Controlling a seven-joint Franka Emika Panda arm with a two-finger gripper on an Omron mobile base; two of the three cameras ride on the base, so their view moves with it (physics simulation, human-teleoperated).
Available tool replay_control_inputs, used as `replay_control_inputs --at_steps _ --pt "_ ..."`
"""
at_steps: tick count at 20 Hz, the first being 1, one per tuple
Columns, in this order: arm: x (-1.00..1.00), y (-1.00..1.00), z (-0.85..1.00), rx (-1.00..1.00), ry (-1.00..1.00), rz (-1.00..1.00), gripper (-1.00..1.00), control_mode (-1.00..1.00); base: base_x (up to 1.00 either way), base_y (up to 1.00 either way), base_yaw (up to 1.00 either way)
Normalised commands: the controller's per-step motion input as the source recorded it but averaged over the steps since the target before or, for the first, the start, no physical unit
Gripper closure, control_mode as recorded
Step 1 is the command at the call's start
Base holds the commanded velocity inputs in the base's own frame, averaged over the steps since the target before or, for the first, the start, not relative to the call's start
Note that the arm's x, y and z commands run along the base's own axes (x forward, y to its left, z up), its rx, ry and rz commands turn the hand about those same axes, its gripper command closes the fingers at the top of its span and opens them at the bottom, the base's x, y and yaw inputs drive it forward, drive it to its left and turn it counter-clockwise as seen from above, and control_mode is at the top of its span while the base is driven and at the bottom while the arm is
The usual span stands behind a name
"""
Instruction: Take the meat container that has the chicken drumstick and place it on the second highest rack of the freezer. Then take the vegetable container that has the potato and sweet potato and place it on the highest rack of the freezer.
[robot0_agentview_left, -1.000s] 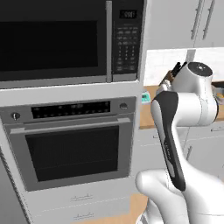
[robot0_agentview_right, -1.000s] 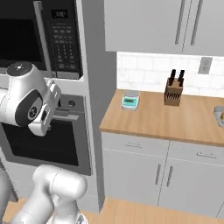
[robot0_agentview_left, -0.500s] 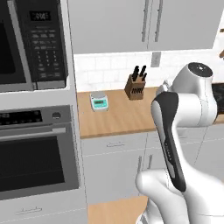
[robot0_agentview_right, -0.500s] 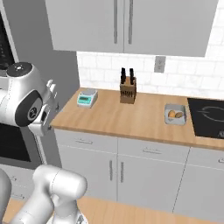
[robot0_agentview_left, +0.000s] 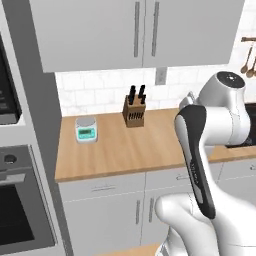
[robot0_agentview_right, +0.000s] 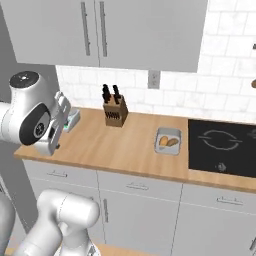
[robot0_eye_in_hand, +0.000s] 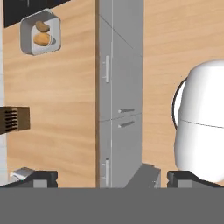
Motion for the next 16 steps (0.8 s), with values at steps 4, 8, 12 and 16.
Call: replay_control_inputs --at_steps 4,8,12,16 --pt "0.00 0.00 0.00 0.00 0.00 0.00 -1.00 1.00 0.49 -0.52 0.00" --pt "0.00 0.00 0.00 0.00 0.00 0.00 -1.00 1.00 0.43 -0.56 0.00" --pt "0.00 0.00 0.00 0.00 0.00 0.00 -1.00 1.00 0.39 -0.33 0.00" --pt "0.00 0.00 0.00 0.00 0.00 0.00 -1.00 1.00 0.30 -0.37 0.00"
